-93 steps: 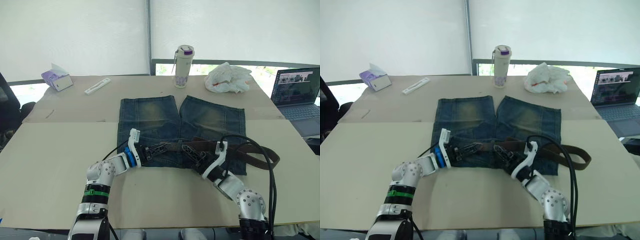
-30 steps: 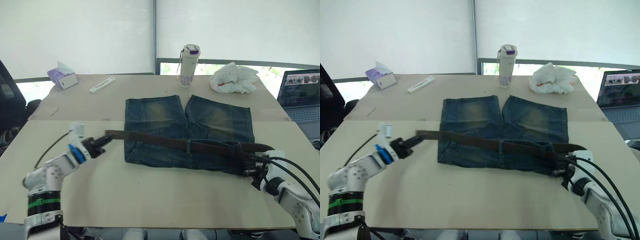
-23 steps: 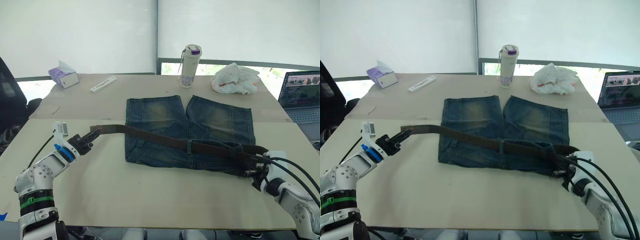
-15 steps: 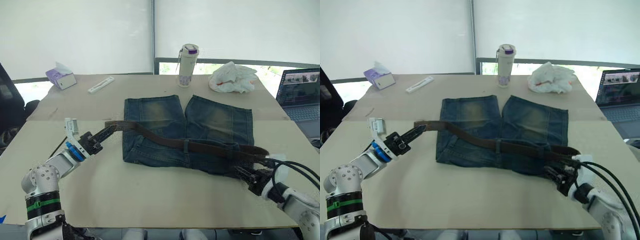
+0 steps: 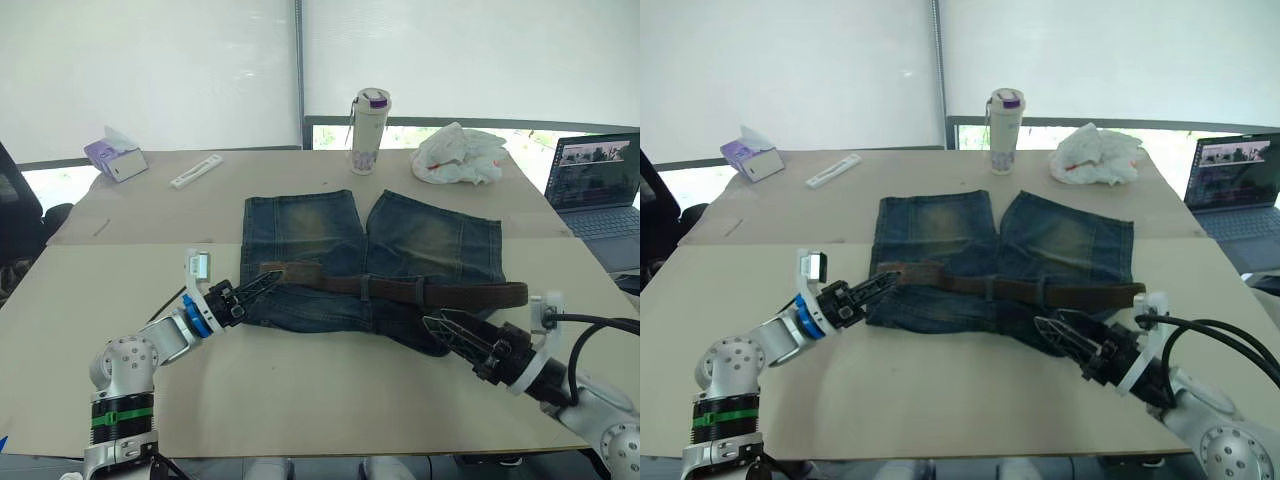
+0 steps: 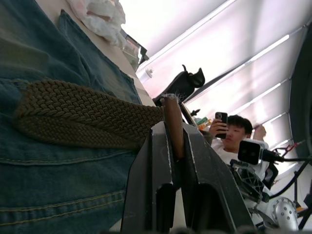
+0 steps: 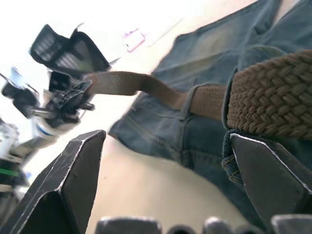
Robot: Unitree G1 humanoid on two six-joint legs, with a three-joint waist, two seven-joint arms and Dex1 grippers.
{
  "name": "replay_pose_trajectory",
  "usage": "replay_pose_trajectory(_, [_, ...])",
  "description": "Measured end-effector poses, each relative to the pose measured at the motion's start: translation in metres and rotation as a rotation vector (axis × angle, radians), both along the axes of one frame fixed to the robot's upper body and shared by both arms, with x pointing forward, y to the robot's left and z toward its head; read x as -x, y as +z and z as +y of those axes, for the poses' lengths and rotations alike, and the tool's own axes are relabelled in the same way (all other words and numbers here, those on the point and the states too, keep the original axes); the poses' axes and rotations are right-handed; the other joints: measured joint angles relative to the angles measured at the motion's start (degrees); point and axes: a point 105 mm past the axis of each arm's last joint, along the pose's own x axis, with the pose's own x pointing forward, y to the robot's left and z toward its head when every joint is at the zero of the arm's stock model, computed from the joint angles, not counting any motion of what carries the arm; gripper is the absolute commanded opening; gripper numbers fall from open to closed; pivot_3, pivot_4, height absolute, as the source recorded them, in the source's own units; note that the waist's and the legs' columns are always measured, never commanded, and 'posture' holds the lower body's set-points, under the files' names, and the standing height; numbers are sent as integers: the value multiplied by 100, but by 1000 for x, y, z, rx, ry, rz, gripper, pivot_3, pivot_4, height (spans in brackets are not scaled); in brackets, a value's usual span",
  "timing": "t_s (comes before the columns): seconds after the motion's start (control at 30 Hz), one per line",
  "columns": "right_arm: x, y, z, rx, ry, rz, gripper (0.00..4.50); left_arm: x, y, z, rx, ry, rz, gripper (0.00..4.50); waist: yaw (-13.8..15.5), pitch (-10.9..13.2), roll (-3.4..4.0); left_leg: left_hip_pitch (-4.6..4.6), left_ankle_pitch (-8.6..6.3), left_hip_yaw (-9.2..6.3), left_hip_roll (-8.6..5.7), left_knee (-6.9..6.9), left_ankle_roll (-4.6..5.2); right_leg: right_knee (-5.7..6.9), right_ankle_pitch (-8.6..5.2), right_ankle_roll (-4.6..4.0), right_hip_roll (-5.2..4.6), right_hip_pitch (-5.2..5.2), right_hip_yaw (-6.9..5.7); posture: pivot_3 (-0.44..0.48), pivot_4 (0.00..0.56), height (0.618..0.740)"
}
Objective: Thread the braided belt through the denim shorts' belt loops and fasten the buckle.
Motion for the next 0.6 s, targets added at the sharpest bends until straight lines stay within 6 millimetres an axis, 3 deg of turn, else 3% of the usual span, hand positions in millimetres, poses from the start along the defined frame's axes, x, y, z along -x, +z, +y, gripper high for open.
replay_pose_trajectory(0.2, [1, -29, -45, 160, -134, 99, 4464, -3, 1, 1, -9, 22, -5, 0, 17, -1, 5, -8, 0, 2, -4, 1, 0, 0, -1, 1, 0, -1, 0, 0, 150, 740])
replay_pose_trajectory(0.33, [9, -11, -81, 208, -210, 62, 4464, -4, 4, 2, -19, 34, -9, 0, 15, 1, 4, -6, 0, 5, -3, 6, 1, -2, -1, 4, 3, 4, 0, 0, 150, 740])
replay_pose_trajectory(0.4, [14, -1, -77, 179, -166, 44, 4464, -3, 5, 0, -21, 28, -15, 0, -5, 2, 3, -6, 0, 4, 2, 4, 0, -1, -1, 3, 13, 4, 2, 0, 150, 740])
replay_pose_trajectory(0.6, [18, 17, -18, 85, 62, -1, 4464, -1, 9, -6, -18, 15, -17, 0, -26, 8, -7, 0, 0, 1, 7, 6, 0, 3, -5, 11, 18, 5, 4, 0, 150, 740])
